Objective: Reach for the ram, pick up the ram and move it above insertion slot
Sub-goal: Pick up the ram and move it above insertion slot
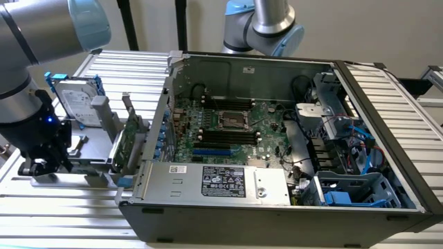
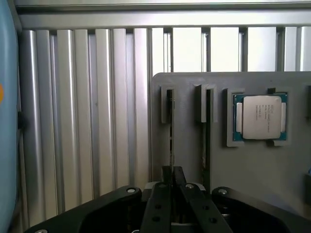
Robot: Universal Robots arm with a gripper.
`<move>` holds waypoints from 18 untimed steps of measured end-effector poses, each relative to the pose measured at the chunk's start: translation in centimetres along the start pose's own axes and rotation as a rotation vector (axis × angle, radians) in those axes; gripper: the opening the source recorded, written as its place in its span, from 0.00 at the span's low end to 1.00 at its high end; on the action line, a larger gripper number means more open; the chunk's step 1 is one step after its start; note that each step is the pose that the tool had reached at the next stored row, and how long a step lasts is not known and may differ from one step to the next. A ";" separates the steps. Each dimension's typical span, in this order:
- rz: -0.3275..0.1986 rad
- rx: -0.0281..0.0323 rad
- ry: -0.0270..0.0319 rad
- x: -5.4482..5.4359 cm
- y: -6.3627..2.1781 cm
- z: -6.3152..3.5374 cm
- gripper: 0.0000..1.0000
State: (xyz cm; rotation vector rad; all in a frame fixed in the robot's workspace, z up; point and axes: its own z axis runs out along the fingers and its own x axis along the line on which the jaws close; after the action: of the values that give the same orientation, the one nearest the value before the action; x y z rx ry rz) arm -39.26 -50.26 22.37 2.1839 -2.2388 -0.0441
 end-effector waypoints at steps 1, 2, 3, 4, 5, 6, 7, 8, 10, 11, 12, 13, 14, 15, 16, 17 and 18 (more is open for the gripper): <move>0.000 0.0000 0.0000 0.0 0.00 -0.25 0.13; 0.000 0.0000 0.0000 0.0 0.01 -0.54 0.13; -0.001 -0.0001 0.0000 0.0 0.02 -0.87 0.13; -0.001 0.0000 0.0000 0.0 0.03 -1.24 0.13; -0.001 0.0000 0.0000 0.0 0.03 -1.64 0.13; -0.002 0.0000 0.0000 0.0 0.02 -2.04 0.13; -0.002 -0.0001 0.0000 0.0 0.00 -2.50 0.13; -0.003 0.0000 -0.0004 0.0 -0.05 -2.95 0.13; -0.005 -0.0002 -0.0011 0.0 -0.18 -3.87 0.13; -0.005 -0.0001 -0.0017 -0.1 -0.27 -4.32 0.13; -0.006 -0.0002 -0.0020 -0.1 -0.38 -4.78 0.13; -0.007 -0.0005 -0.0022 -0.1 -0.50 -5.24 0.13; -0.008 -0.0005 -0.0028 -0.1 -0.63 -5.69 0.13; -0.009 -0.0006 -0.0032 -0.1 -0.80 -6.19 0.13; -0.010 -0.0009 -0.0037 -0.1 -0.97 -6.64 0.13; -0.011 -0.0009 -0.0042 -0.1 -1.15 -7.10 0.13; -0.012 -0.0010 -0.0048 -0.1 -1.35 -7.55 0.13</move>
State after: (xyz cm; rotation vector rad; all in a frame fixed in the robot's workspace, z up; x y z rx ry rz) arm -37.69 -50.27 29.87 2.1997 -2.2273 -0.0507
